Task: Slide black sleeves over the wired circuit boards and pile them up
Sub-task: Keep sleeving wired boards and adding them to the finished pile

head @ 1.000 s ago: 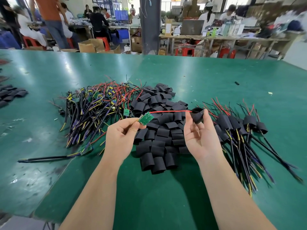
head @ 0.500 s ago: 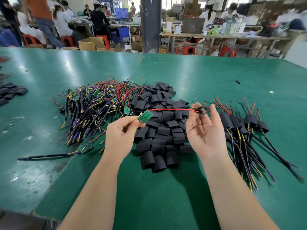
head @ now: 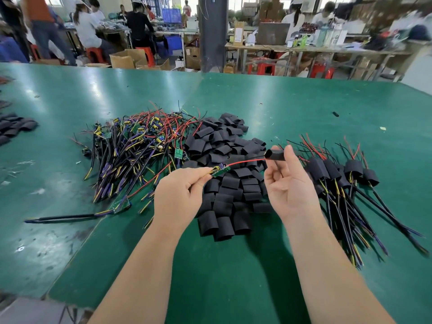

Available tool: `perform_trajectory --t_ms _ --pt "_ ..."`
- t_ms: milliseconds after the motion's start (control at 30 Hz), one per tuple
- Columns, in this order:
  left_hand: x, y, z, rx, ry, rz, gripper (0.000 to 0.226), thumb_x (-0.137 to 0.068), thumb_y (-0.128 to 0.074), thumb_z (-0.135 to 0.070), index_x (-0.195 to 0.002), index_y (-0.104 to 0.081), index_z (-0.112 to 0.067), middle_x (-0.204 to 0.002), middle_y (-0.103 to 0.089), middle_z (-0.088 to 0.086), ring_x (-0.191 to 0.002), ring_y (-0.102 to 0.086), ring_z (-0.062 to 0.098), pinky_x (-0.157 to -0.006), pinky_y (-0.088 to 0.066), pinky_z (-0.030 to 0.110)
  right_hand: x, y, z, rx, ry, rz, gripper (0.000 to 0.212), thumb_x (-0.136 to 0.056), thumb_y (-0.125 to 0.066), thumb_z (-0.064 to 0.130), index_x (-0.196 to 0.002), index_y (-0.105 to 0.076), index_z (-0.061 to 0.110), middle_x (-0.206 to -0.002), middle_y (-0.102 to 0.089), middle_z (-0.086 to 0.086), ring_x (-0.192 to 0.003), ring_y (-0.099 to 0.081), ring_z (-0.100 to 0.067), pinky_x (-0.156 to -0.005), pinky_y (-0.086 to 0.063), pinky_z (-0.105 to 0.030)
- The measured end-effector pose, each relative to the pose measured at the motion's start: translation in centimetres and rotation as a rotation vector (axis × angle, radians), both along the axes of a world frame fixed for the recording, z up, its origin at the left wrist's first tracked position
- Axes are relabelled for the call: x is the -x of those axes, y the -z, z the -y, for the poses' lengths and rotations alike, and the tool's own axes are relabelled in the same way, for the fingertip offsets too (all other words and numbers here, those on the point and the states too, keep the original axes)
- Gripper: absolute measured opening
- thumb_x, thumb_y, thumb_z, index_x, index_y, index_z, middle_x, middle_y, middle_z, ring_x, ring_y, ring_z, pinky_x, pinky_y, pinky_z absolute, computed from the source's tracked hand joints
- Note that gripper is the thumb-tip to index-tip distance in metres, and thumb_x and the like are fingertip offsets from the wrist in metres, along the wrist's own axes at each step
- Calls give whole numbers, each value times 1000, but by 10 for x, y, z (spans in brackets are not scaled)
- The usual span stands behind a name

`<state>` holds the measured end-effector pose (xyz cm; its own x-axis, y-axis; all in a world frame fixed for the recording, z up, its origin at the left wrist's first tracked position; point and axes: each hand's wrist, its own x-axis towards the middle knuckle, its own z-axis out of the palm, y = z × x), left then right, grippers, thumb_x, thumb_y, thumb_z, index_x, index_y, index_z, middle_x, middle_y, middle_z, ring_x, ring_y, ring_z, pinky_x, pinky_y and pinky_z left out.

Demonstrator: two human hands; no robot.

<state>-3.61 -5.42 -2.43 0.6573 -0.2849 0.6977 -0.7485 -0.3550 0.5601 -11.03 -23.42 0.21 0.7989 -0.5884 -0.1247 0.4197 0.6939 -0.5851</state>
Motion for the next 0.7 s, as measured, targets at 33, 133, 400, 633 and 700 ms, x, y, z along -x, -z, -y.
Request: perform_trajectory --t_ms 33,133,400,633,700 --pt "2 0 2 -15 -2 49 21 -84 -63 -14 -101 -76 -14 -89 -73 -5 -80 -66 16 -73 -53 33 -1 0 -1 19 -16 1 29 -89 -63 18 -115 -55 9 -101 -66 -3 -76 -55 -10 -65 -47 -15" --pt "8 0 9 23 10 165 22 -83 -67 -3 -102 -75 -10 -86 -72 -1 -74 -63 21 -68 -52 35 -3 2 -9 87 -112 -14 40 -74 -69 23 -109 -58 8 -102 -70 -3 -70 -56 -9 -61 -49 -15" --pt "14 -4 15 119 105 -57 18 -89 -61 -18 -100 -76 -15 -69 -57 -22 -67 -52 10 -67 -42 23 -3 7 -15 247 -254 -3 28 -73 -67 16 -101 -64 18 -106 -72 -2 -82 -68 -15 -66 -55 -25" --pt "10 -9 12 244 181 -329 24 -83 -72 -8 -88 -73 -32 -78 -72 -17 -71 -65 6 -63 -49 18 -1 3 -16 372 -277 82 32 -74 -63 11 -106 -60 17 -101 -72 -6 -100 -69 -18 -73 -55 -24" --pt "10 -11 12 234 169 -336 26 -83 -71 -7 -86 -72 -33 -73 -69 -24 -68 -61 -7 -63 -42 7 0 3 -16 432 -261 73 29 -74 -64 13 -103 -61 15 -102 -72 -7 -93 -70 -18 -72 -55 -24"
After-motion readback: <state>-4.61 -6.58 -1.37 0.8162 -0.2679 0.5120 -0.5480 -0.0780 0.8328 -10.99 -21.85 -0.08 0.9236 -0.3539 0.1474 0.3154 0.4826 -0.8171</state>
